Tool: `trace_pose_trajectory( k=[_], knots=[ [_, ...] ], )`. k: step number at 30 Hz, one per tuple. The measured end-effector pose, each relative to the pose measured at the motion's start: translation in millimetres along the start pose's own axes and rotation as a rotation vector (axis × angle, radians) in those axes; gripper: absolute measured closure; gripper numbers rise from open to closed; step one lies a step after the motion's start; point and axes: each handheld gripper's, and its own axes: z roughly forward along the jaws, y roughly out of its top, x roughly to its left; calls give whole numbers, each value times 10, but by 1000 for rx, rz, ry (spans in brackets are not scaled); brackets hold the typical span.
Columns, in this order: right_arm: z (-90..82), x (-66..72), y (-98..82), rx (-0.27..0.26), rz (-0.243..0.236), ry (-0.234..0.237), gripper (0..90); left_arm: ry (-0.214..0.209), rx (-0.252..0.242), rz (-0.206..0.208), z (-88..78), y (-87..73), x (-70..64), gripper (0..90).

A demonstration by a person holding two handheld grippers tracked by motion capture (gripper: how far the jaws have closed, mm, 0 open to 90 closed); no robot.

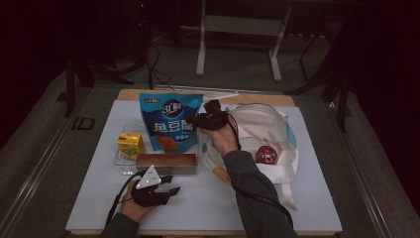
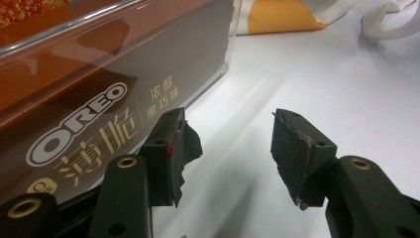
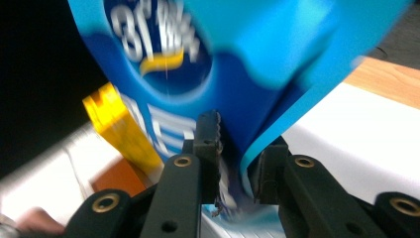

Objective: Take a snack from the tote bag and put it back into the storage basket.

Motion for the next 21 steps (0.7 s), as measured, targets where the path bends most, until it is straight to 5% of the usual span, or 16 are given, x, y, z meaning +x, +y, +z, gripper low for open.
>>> trace_pose_trajectory(
  k=[4, 21],
  knots=[
    [53, 31, -67, 30, -39, -25, 739, 0, 2, 3, -1, 0, 1, 479],
    [326, 213, -55, 1, -38, 17, 783, -2, 3, 3, -1, 1, 2, 478]
  ],
)
